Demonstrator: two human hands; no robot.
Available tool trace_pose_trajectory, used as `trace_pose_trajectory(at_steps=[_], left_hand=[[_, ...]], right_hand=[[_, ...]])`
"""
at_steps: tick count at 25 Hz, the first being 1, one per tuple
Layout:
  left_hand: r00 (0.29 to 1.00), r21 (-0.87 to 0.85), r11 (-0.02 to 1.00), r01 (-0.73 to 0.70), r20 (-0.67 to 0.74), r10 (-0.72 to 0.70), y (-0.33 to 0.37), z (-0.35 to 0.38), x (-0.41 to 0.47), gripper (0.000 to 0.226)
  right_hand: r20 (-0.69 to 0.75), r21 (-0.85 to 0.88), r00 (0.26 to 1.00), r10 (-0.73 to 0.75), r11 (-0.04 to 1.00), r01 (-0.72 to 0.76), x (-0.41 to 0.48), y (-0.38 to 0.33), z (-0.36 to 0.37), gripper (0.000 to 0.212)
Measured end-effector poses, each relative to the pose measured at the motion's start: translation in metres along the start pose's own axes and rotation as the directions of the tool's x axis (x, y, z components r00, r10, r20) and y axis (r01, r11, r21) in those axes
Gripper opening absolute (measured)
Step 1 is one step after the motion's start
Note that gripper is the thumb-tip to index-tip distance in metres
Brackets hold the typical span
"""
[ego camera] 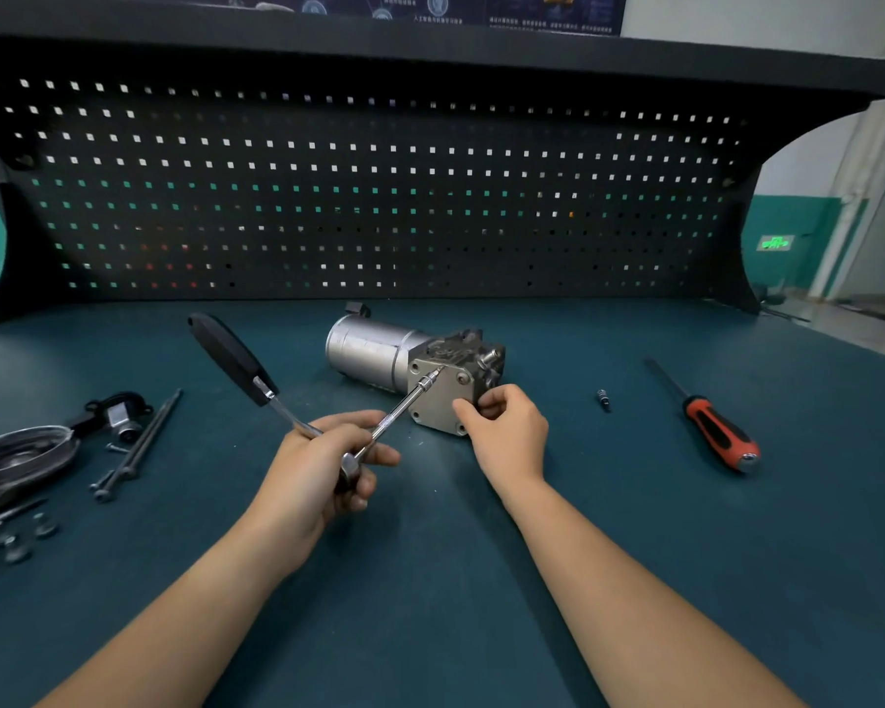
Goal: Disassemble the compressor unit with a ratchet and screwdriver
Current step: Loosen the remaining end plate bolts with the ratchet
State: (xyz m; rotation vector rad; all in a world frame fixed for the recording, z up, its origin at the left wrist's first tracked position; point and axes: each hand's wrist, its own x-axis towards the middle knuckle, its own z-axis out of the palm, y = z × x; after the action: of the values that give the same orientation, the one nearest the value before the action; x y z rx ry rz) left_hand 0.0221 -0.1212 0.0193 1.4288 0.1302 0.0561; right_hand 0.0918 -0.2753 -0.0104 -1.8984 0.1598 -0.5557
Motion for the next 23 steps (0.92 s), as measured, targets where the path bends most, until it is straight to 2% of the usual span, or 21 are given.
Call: trace_pose_trajectory(at_steps=[9,19,23], left_hand=[[0.992,0.188,0.974,-0.128,0.012,0.129,-0.0013,-0.0033,-0.0043,0.025],[0.993,0.194,0.973,-0.120,0.019,0.119,-0.0090,0.0036,-0.0039,0.025],[0.990,0.169,0.976,-0.137,0.002,0.139,-0.0076,0.0023,-0.0046,0.023]], right_hand=[[0.037,0.046,0.994,0.100,0.994,-0.101,0.0031,0.0005,0.0022,0.012],[0.047,0.017,0.996,0.081,0.997,-0.082,0.0050,0.0016,0.0033,0.013],[-0.003,0.064,1.000,0.020,0.998,-0.020,0.0043,0.0021,0.0019,0.030]])
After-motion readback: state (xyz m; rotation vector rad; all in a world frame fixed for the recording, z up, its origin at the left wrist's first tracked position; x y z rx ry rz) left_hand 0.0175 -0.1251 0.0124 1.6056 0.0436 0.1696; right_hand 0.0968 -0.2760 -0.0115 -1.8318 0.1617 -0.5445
